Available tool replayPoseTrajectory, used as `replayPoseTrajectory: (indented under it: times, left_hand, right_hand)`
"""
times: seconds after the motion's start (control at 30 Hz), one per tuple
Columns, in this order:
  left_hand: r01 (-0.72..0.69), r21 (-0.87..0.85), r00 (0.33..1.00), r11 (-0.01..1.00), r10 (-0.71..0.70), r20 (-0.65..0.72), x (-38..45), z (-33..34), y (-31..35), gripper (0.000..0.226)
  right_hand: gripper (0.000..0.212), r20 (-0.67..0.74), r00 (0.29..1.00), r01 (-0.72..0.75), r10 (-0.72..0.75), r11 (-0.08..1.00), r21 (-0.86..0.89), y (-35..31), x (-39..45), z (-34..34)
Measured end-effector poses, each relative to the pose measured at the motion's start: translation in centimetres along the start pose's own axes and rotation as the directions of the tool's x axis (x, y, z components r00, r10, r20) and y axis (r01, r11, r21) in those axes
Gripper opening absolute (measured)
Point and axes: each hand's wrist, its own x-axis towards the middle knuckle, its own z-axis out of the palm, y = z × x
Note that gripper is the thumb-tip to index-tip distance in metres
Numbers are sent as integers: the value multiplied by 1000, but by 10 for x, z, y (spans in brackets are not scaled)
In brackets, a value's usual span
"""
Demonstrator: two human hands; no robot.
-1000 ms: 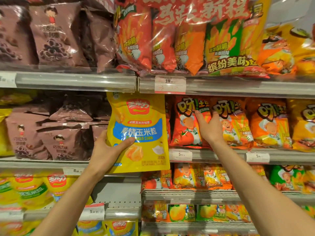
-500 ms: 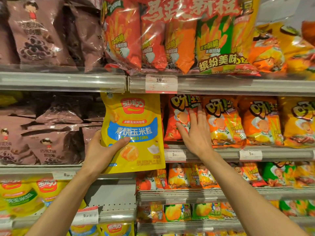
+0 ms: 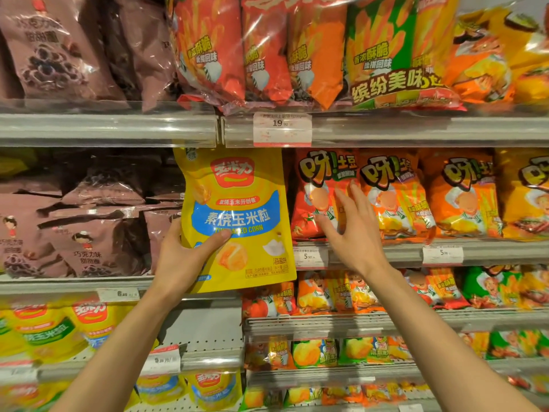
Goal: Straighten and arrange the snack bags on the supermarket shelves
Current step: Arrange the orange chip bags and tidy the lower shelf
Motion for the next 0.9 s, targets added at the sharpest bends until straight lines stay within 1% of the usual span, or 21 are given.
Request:
replayPoseTrajectory:
  times: [0.07,0.13,0.17,0.23,0.3,0.37,0.4,0.47,0.5,0.53,0.6,0.63,0.7,0.8,0.83,0.9]
  left_hand:
    - [-1,-8,1000,1000,1,14,-3,-1,-2,67]
    - [-10,-13,999,1000,10,32,-6,-4,-5,63]
    - [-9,-16,999,1000,10,36,-8,-5,-6,59]
    - [4,-15,999,1000,-3,42,-11,-10,-11,56]
    - [23,-5,998,1000,-22,63,-15,-17,-16,56]
    - [34,4,995,999,-34,93,-19,-25,-21,54]
    - [40,8,993,999,-41,107,-22,-29,-23,52]
    - [53,7,988,999,-54,142,-26,-39,-29,52]
    - [65,6,985,998,-65,160,-29,-45,-33,54]
    - [77,9,980,997,-78,182,-31,-52,-37,56]
    - [98,16,965,995,-99,244,-35,-67,-47,57]
    - [105,26,956,994,-108,271,-38,-75,-52,57]
    - [107,49,944,993,-117,308,-43,-93,-62,61]
    - [113,125,930,986,-149,335,-47,-116,-75,69]
    - [128,152,926,980,-173,335,-48,-123,-78,68]
    - [148,207,930,967,-207,304,-50,-136,-84,59]
  right_hand:
    - [51,-53,998,-16,19,998,60,-4,-4,-7]
    - [37,-115,993,-22,38,990,138,-9,-9,-11]
    - [31,-125,991,-30,53,983,179,-13,-13,-12]
    - [18,-80,992,-71,95,962,264,-25,-21,-14]
    - [8,12,993,-118,120,936,333,-38,-30,-12]
    - [10,146,978,-197,149,890,411,-53,-37,-4]
    - [15,242,956,-263,166,851,455,-61,-40,1]
    - [30,443,879,-410,175,751,517,-78,-45,13]
    - [35,515,843,-462,154,697,548,-86,-49,20]
    - [37,555,822,-494,124,640,588,-93,-53,26]
    - [38,580,811,-523,79,542,657,-105,-62,41]
    - [37,584,809,-528,67,519,672,-109,-68,48]
    - [35,593,803,-530,63,530,662,-115,-80,63]
    - [37,606,788,-557,105,542,630,-121,-97,88]
    - [39,596,794,-555,120,546,628,-123,-102,98]
    - [45,567,810,-533,149,589,608,-125,-114,117]
